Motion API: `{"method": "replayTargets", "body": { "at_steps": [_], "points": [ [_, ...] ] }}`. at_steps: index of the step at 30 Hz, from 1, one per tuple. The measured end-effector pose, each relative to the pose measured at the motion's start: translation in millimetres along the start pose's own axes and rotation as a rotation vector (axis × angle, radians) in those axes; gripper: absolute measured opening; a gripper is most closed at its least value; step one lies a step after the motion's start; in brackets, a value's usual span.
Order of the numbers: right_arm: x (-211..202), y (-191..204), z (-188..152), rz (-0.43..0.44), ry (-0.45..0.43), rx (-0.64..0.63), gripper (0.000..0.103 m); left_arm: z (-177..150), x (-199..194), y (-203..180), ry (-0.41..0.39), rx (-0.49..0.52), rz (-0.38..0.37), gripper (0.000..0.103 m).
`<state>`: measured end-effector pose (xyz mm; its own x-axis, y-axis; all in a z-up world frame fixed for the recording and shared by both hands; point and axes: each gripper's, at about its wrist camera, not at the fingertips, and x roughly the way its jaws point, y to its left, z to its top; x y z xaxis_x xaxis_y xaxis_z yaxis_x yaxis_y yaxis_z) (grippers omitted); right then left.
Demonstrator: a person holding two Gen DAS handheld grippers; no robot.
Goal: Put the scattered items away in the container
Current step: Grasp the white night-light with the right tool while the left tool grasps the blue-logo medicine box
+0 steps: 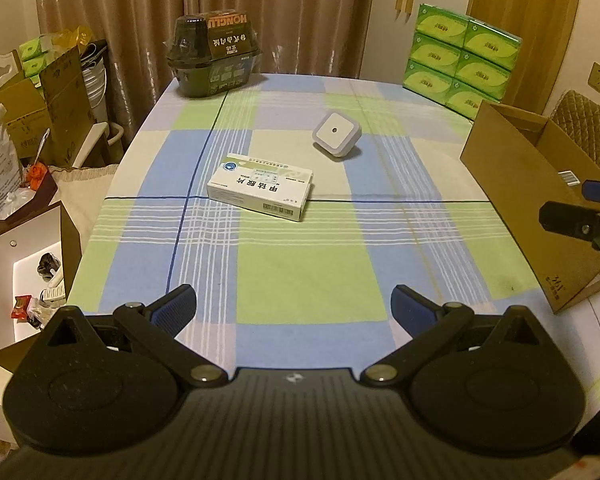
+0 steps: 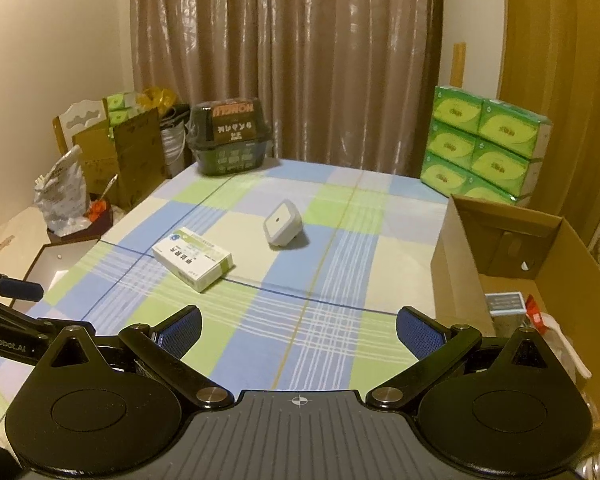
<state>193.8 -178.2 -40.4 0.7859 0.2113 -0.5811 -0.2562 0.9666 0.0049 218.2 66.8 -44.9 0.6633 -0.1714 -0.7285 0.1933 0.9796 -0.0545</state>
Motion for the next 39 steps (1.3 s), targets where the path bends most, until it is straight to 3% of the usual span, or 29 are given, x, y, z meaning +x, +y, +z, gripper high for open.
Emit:
{"method": "replayTargets", "body": {
  "at_steps": [12, 21, 27, 31, 39],
  "points": [
    [52, -4, 20, 0.005, 0.016, -0.062, 0.101, 15, 44, 10, 0.026, 0.015, 0.004, 0.102],
    [99, -7, 37, 0.008, 0.031, -0.105, 0.101, 39, 101, 15, 0.015, -0.023, -0.009, 0.102],
    [128, -10, 42, 0.005, 0.050, -0.142, 0.101, 50, 147, 20, 0.011, -0.008, -0.071, 0.102],
    [144, -13, 39, -0.011, 0.052, -0.147, 0.101, 59, 178, 36, 0.015, -0.057, -0.139, 0.102],
    [171, -16, 31, -0.002, 0.083, -0.142, 0.101, 82, 216, 56, 0.024, -0.067, -0.149, 0.102]
  ]
}}
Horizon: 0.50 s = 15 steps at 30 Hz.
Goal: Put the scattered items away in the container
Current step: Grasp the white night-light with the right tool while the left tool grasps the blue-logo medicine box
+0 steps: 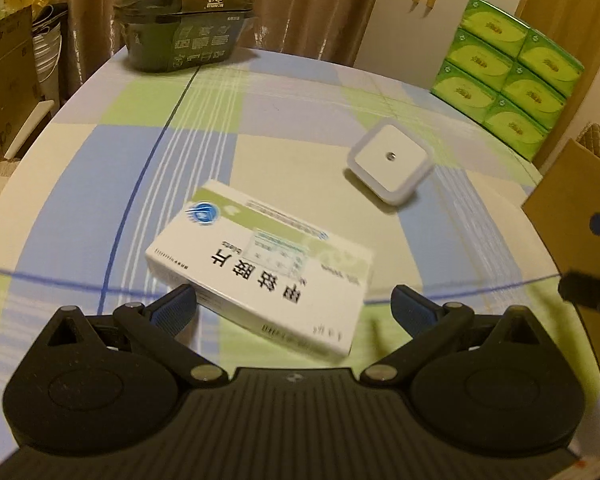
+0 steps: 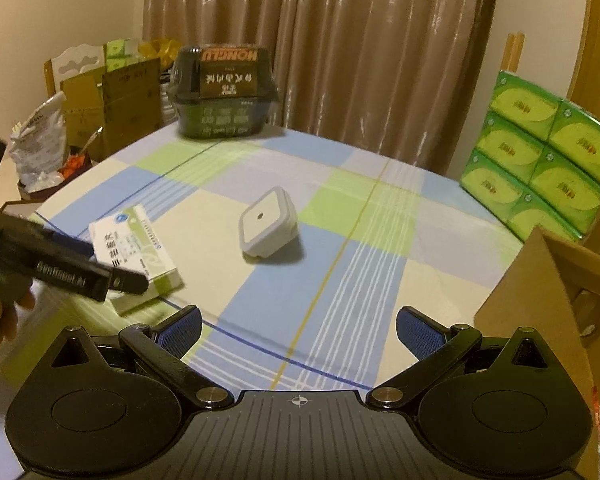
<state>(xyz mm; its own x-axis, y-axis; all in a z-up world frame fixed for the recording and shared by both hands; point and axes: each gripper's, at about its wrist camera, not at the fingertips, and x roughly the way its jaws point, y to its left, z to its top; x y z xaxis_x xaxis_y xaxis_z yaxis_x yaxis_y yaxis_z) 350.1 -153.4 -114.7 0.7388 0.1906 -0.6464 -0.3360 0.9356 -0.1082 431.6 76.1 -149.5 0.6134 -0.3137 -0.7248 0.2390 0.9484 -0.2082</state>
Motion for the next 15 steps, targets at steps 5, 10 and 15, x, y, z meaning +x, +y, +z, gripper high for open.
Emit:
{"method": "replayTargets", "body": {
  "at_steps": [5, 10, 15],
  "points": [
    [14, -2, 3, -0.013, 0.012, -0.010, 0.101, 16, 21, -2, 0.007, 0.014, 0.000, 0.102],
    [23, -8, 8, -0.036, 0.015, -0.010, 0.101, 27, 42, -20, 0.033, 0.076, 0.064, 0.101],
    [32, -13, 15, -0.038, 0.023, 0.014, 0.101, 23, 41, -33, 0.071, 0.221, 0.106, 0.080]
  ]
}}
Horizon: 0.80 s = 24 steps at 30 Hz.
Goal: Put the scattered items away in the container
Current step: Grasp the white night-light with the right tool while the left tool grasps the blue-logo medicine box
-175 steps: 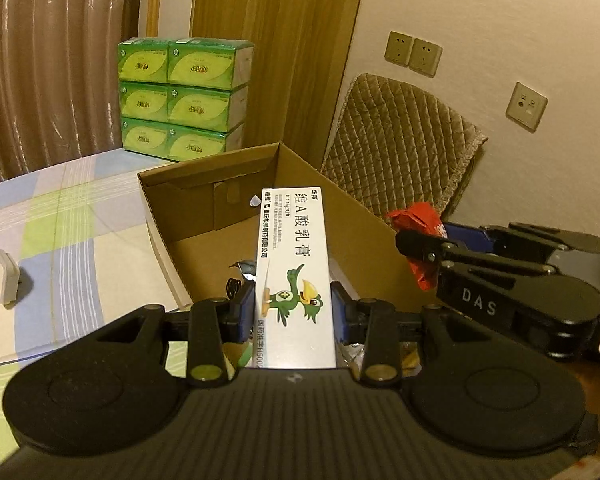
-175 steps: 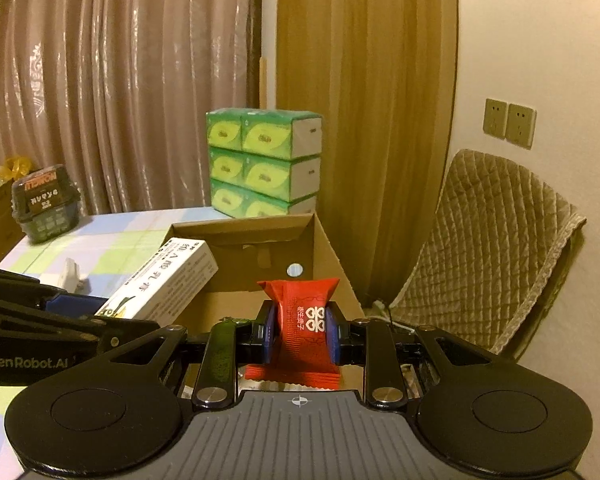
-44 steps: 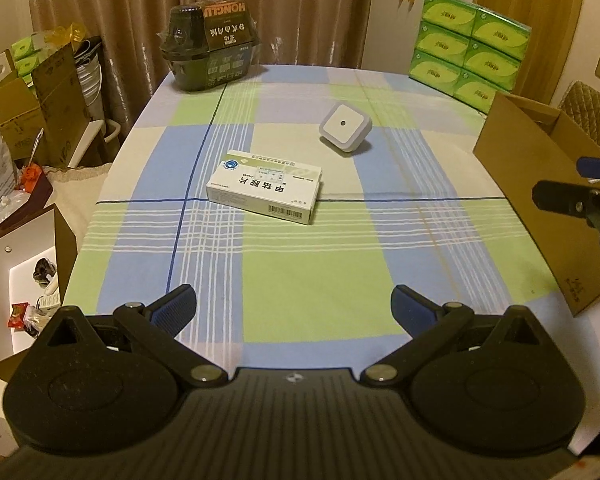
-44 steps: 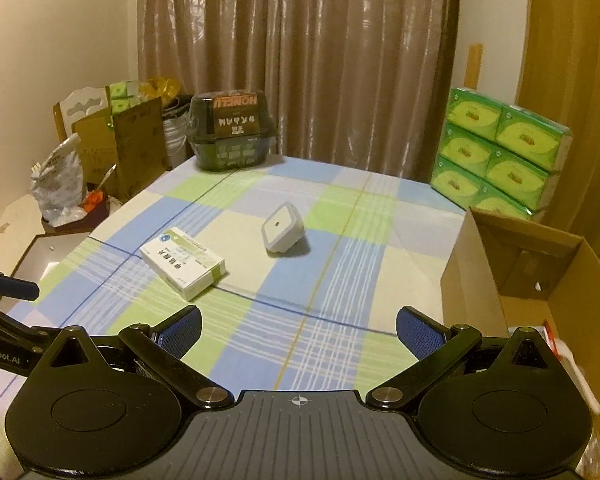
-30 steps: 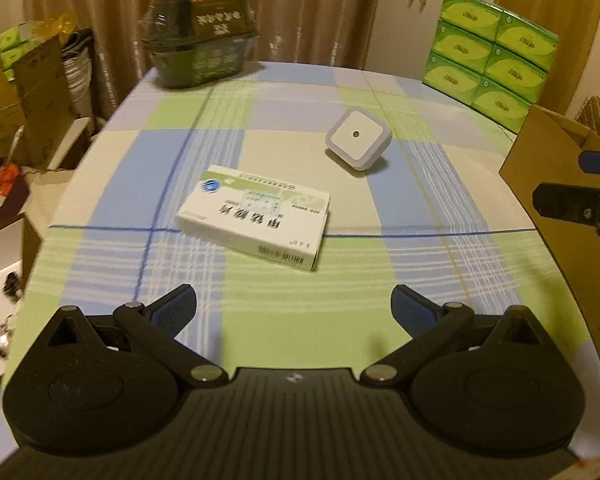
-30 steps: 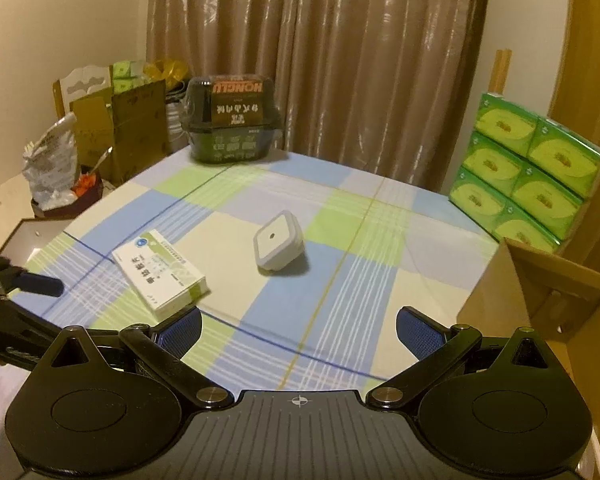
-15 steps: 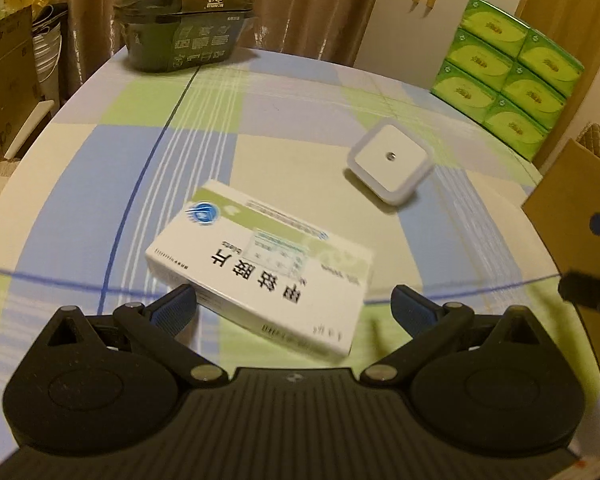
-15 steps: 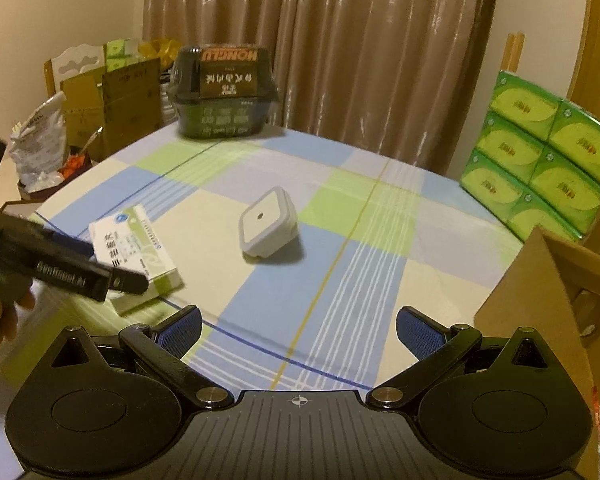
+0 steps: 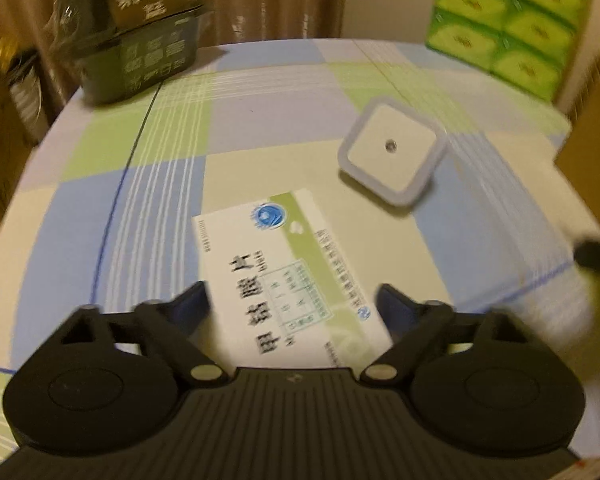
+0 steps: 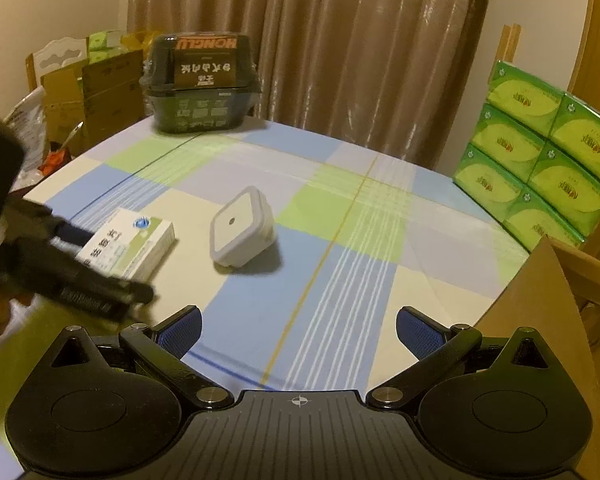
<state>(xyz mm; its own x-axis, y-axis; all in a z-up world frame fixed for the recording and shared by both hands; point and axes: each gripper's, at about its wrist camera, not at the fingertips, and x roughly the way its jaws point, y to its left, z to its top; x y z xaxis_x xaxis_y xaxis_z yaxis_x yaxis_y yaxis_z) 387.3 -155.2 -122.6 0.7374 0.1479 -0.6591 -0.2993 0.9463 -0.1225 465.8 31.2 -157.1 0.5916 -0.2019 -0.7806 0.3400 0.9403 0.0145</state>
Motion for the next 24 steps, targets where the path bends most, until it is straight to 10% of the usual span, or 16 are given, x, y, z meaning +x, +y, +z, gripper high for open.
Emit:
{"method": "replayTargets", "body": {
  "at_steps": [24],
  "points": [
    [116, 61, 37, 0.019, -0.014, -0.422, 0.082, -36, -28, 24, -0.037, -0.022, 0.045, 0.071]
  ]
}}
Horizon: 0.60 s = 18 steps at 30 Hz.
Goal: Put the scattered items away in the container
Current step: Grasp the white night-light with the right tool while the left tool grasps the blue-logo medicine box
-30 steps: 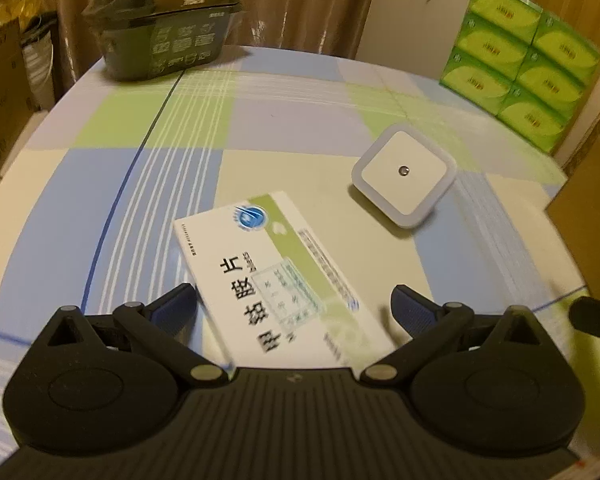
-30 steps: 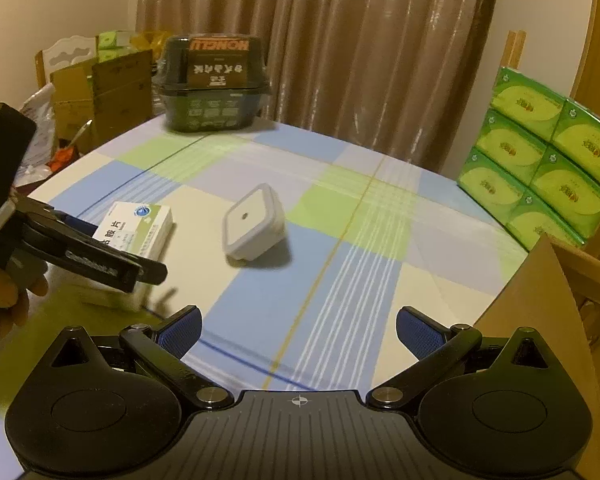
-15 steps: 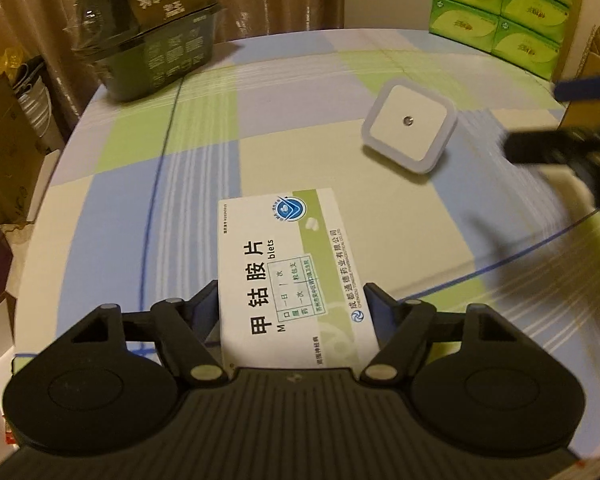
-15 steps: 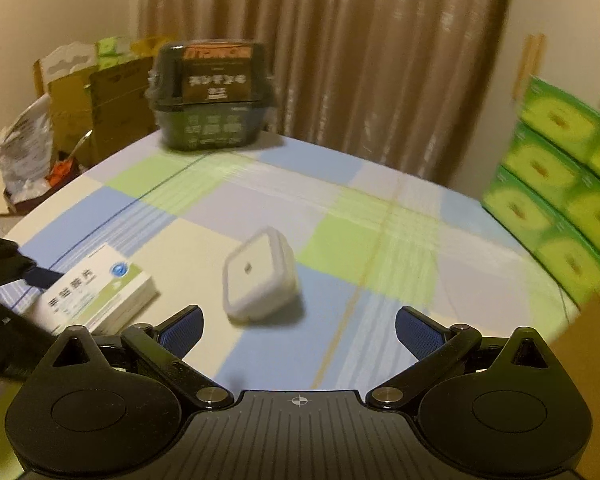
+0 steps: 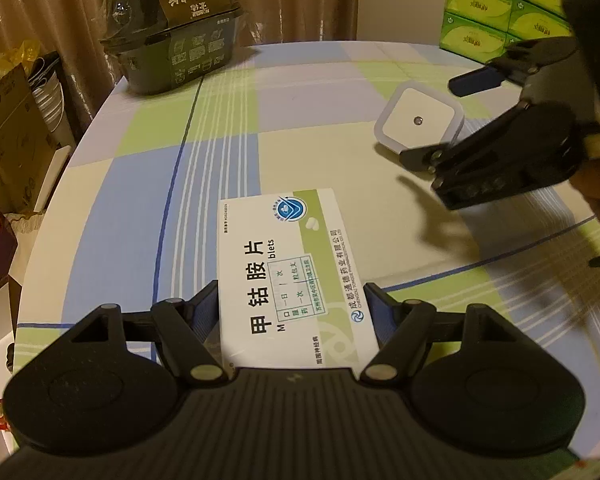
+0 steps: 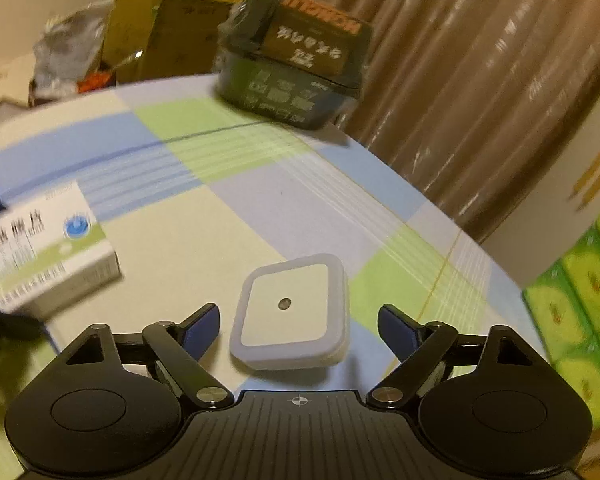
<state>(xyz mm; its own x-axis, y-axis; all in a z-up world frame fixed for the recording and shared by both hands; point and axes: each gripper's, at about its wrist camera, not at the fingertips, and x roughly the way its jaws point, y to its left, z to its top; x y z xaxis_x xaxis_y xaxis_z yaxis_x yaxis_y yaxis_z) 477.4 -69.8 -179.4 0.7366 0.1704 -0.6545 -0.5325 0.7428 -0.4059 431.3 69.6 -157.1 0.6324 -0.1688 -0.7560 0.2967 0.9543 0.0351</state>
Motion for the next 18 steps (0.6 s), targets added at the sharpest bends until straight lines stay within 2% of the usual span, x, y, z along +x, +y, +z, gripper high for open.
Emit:
{"method": "replayTargets", "body": {
  "at_steps": [3, 4, 5, 11, 18],
  "points": [
    [10, 8, -3, -0.010, 0.008, -0.047, 0.074, 0, 1, 2, -0.012, -0.008, -0.004, 0.071],
    [11, 8, -4, -0.016, -0.002, -0.042, 0.065, 0, 1, 2, -0.014, -0.008, -0.003, 0.071],
    [13, 8, -4, -0.032, 0.002, -0.036, 0.064, -1, 0, 2, -0.017, -0.007, -0.004, 0.071],
    [1, 4, -11, -0.051, 0.016, 0.104, 0.063, -6, -3, 4, -0.025, -0.009, -0.016, 0.071],
    [-46, 0, -34, -0.004, 0.065, 0.355, 0.063, -16, -14, -7, -0.011, 0.022, -0.032, 0.071]
  ]
}}
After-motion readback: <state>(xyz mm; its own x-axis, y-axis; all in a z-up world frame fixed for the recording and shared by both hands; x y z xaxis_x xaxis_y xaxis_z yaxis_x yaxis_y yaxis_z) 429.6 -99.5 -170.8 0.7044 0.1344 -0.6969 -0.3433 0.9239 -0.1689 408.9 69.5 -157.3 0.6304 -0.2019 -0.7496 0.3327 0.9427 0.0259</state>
